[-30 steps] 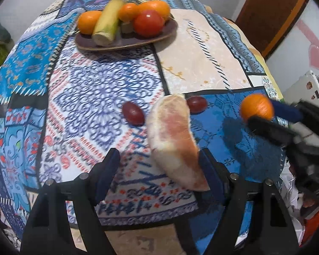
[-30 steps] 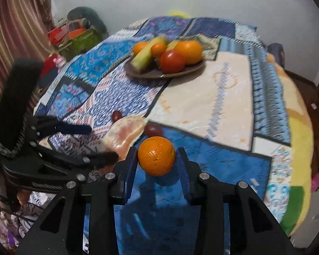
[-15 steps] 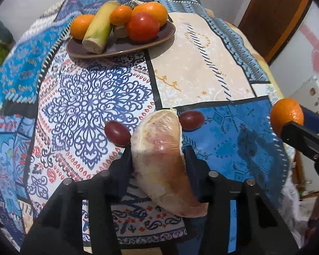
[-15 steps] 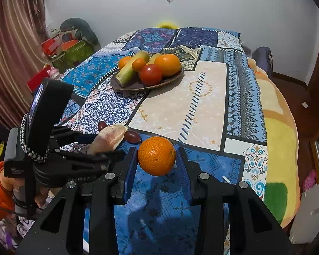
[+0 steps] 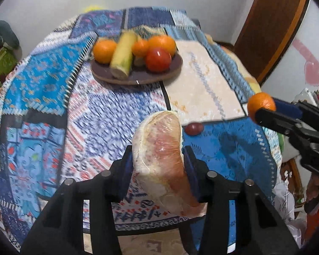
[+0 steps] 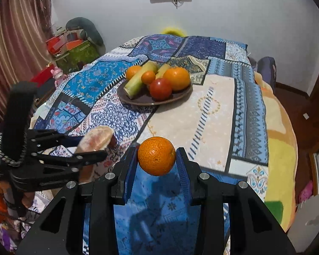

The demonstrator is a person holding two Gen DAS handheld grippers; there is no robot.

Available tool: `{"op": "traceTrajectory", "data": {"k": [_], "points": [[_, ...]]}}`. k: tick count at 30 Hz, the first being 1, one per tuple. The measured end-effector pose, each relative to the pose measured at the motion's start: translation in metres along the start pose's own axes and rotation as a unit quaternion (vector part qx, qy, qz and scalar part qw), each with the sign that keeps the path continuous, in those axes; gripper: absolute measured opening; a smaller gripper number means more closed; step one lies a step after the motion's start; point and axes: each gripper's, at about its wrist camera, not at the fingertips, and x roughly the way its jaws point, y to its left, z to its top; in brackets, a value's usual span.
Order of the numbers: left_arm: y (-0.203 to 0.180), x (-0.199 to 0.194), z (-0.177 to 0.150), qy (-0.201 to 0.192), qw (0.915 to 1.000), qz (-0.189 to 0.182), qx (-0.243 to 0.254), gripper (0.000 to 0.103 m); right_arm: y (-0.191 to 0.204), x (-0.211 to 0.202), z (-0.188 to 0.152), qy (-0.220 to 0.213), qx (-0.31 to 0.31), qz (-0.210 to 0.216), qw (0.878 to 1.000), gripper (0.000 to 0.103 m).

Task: Organize fruits
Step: 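Carry the orange to the plate with the right tool while the left tool brings the pomelo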

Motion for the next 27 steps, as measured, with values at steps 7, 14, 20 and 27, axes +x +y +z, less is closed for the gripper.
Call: {"op": "traceTrajectory", "data": {"k": [7,14,20,27], "points": [[0.022,-0.024,0.023,-0.041,0.9990,0.011,-0.014,0.046,0.005,0.001,0.020,-0.014,-0.006,-0.003,1.000,0.034],[0.040,-0.032,0.056,-0.072,0.9968,0.029,-0.016,0.045,0.002,0.007,0.043,-0.027,-0.004,-0.003,1.000,0.034],[0.053,-0.026,0.080,-0.086,0.9956,0.032,-0.017,0.043,-0.001,0.018,0.060,-0.033,-0.003,-0.001,0.999,0.034],[0.063,-0.005,0.100,-0.086,0.9956,0.034,-0.017,0.042,-0.007,0.039,0.078,-0.034,-0.005,-0.001,0.999,0.034]]}}
